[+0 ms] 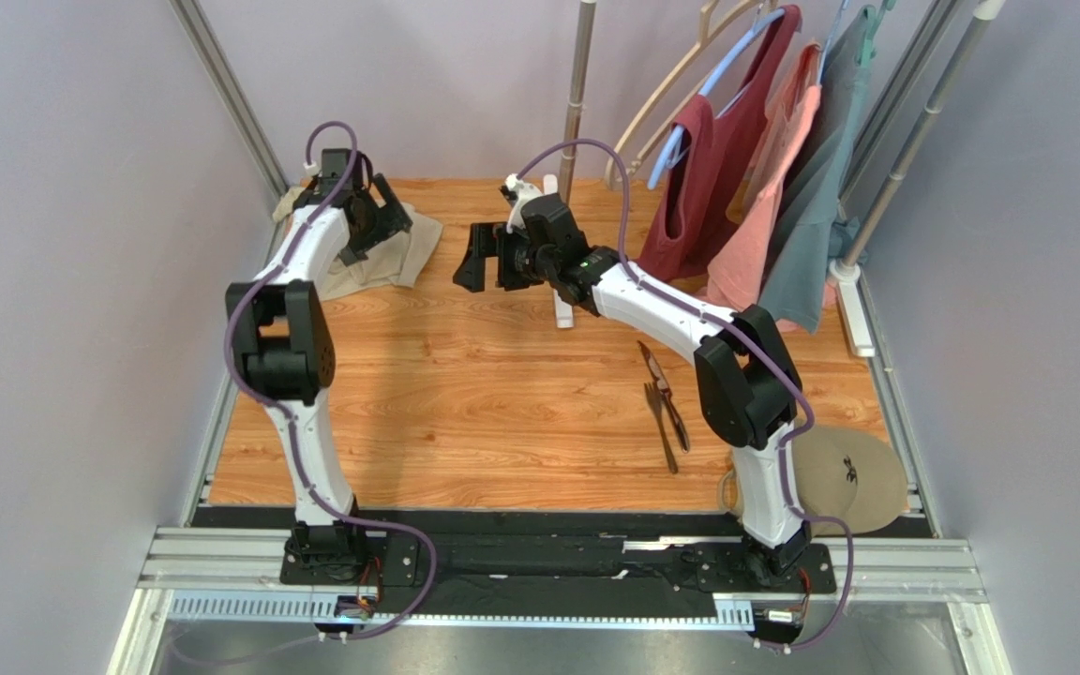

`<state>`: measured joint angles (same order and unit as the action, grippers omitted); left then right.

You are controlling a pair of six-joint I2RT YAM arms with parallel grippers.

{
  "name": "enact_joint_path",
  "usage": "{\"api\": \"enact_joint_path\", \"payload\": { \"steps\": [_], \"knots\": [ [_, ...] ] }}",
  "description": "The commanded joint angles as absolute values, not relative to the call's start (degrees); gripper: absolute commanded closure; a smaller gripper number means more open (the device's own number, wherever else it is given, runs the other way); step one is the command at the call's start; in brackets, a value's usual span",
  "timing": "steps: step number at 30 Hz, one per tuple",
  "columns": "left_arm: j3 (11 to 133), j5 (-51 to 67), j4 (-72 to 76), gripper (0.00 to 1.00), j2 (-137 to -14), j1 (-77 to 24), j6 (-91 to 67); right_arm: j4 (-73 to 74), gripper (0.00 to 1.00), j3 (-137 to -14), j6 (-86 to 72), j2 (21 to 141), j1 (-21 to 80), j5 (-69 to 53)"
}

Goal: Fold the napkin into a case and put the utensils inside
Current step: Move the crumpled napkin to the corner of the board, then pick up the crumpled napkin from the corner of the board.

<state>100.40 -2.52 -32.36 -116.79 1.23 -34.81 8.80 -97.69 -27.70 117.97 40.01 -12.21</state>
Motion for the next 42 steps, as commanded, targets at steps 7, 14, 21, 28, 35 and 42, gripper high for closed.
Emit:
{"api": "enact_joint_path", "payload": {
  "steps": [7, 14, 21, 28, 35, 42],
  "knots": [
    [113.4, 1.0, -42.0, 0.14, -132.3, 4.0, -32.1, 2.8, 0.05, -94.1, -26.6, 119.0, 38.2, -16.0],
    [90.8, 4.2, -38.2, 0.3, -118.9, 2.9, -39.4, 2.3, 0.07, -94.2, -27.8, 119.8, 38.3, -16.5],
    [72.4, 8.3, -38.0, 0.6, -100.5, 0.2, -40.9, 1.6, 0.08, -94.1, -29.7, 120.3, 38.6, -19.0],
    [63.7, 2.6, -40.3, 0.32, -80.7, -2.1, -36.9, 5.2, 0.08, -97.8, -28.3, 122.4, 39.7, -18.8],
    [68.3, 6.1, -38.9, 0.36, -86.6, 7.5, -38.5, 10.4, 0.25, -112.0, -27.3, 131.8, 39.8, -14.1],
    [76.2, 13.1, -34.9, 0.52, -99.8, 10.0, -39.1, 11.4, 0.32, -123.6, -27.2, 140.9, 40.9, -12.9]
  ]
}}
